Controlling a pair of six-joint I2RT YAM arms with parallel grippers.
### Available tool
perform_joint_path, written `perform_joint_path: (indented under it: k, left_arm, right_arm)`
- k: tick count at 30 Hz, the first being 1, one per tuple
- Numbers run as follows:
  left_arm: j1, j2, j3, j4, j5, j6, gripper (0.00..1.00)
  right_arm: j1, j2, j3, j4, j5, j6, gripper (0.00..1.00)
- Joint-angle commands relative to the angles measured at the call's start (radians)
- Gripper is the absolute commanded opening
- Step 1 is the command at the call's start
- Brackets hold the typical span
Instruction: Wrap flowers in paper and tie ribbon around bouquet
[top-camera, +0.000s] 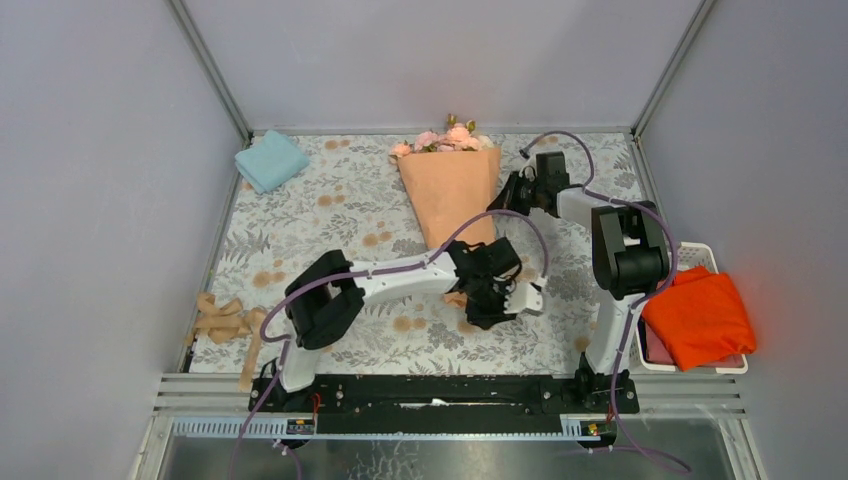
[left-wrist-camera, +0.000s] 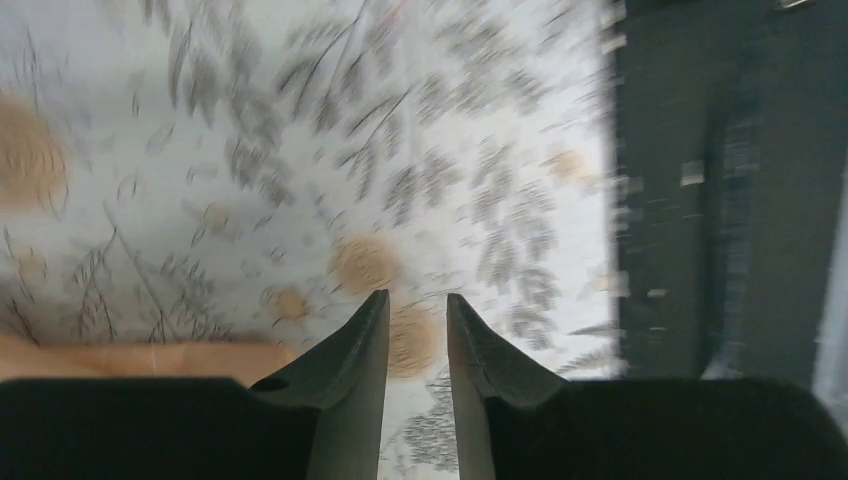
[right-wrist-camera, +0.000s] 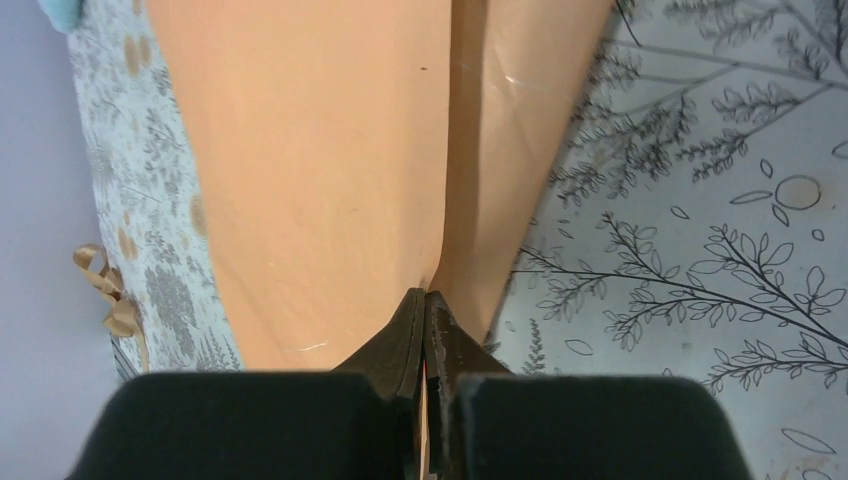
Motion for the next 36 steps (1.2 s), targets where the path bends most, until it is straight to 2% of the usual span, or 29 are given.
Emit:
perform_joint_path:
  k: [1,3,4,5,8,10,13,16,18,22,26,30,32,36]
  left_arm:
    - [-0.023,-0.016,0.205,-0.401,0.146,0.088,0.34]
    - [0.014,-0.011,0.278,-0.562,0.098,0.214,0.34]
    - [0.055,-0.028,0.275,-0.567,0.091,0.255,0.34]
    - [0.114,-0.047,0.251,-0.496,0.079,0.220,0.34]
    - [0.246,-0.074,0.158,-0.148,-0.041,-0.016,0.30]
    - [0.257,-0.052,0.095,0.017,-0.158,-0.072,0.30]
    - [0.230,-0.036,-0.010,0.249,-0.257,-0.112,0.32]
    - [0.197,-0.008,-0.070,0.358,-0.320,-0.110,0.34]
    - [0.183,-0.002,-0.122,0.379,-0.325,-0.090,0.35]
    - [0.172,-0.007,-0.199,0.371,-0.321,-0.071,0.35]
    - [0.172,-0.017,-0.247,0.367,-0.332,-0.064,0.35]
    - [0.168,-0.026,-0.254,0.357,-0.327,-0.062,0.37]
    - [0.164,-0.034,-0.238,0.343,-0.319,-0.068,0.39]
    - [0.165,-0.057,-0.214,0.318,-0.297,-0.075,0.43]
  right_arm:
    - [-0.005,0.067,0.030,0.013,-0.004,-0.010,0.00]
    - [-0.004,0.080,0.032,0.012,0.002,-0.010,0.00]
    - [-0.004,0.086,0.032,0.010,0.005,-0.010,0.00]
    - [-0.004,0.089,0.031,0.011,0.007,-0.010,0.00]
    - [-0.004,0.086,0.018,0.025,0.007,-0.003,0.00]
    - [-0.004,0.089,0.018,0.026,0.006,0.000,0.00]
    - [-0.004,0.091,0.022,0.027,-0.008,0.005,0.00]
    - [-0.004,0.083,0.026,0.009,-0.008,-0.007,0.00]
    - [-0.003,0.069,0.028,-0.009,-0.010,-0.021,0.00]
    - [-0.004,0.010,0.054,-0.106,0.012,-0.061,0.19]
    - [-0.004,-0.152,0.010,-0.172,0.105,-0.097,0.27]
    - [0.004,-0.323,-0.095,-0.144,0.143,-0.090,0.28]
    - [0.026,-0.354,-0.144,-0.104,0.083,-0.078,0.23]
    - [0.098,-0.271,-0.181,-0.060,-0.117,-0.054,0.10]
